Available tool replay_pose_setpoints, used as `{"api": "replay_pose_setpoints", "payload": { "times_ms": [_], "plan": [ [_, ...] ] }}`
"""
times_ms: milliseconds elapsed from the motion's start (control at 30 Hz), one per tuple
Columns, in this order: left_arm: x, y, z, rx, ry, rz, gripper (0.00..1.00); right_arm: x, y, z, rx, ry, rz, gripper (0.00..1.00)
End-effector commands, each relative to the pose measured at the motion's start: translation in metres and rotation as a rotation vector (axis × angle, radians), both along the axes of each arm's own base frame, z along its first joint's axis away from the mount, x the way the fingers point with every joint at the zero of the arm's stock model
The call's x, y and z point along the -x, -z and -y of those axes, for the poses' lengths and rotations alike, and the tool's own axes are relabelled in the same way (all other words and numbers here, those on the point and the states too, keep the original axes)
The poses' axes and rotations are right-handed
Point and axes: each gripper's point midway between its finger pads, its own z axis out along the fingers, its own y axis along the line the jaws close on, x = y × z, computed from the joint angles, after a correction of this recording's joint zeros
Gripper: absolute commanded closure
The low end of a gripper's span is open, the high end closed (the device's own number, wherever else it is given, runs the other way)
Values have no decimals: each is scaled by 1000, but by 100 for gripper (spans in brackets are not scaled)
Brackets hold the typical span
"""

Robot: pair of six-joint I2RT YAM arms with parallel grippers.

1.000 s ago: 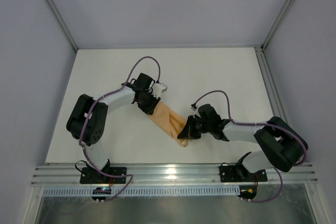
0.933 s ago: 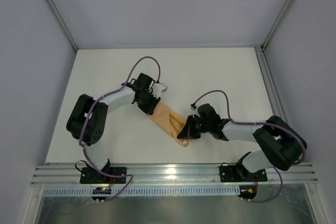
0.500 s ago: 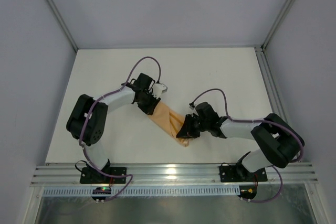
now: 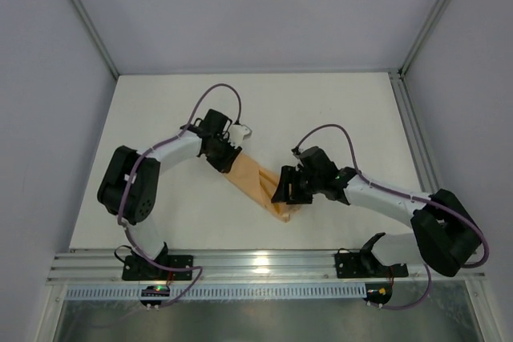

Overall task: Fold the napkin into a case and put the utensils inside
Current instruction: Insert the knife into the folded napkin, then reset both arms

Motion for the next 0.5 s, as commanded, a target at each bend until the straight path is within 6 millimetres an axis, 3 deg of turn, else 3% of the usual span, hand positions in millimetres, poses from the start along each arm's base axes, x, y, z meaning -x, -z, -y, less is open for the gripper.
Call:
{"api": "replay_pose_setpoints", "payload": {
  "times_ms": [0,233,333,467],
  "plan": [
    [-10,-25,2,18,12,70,66,-6,-22,16,93,1,80,36],
    [-14,-36,0,11,8,93,63,-10,-53,36,157,26,177,36],
    [-21,-53,-4,1,-8,142,52,-30,-84,47,195,82,280,32],
    [-38,-87,-16,-17,-91,255,34,-63,-84,91,386,169,284,19]
  ]
}}
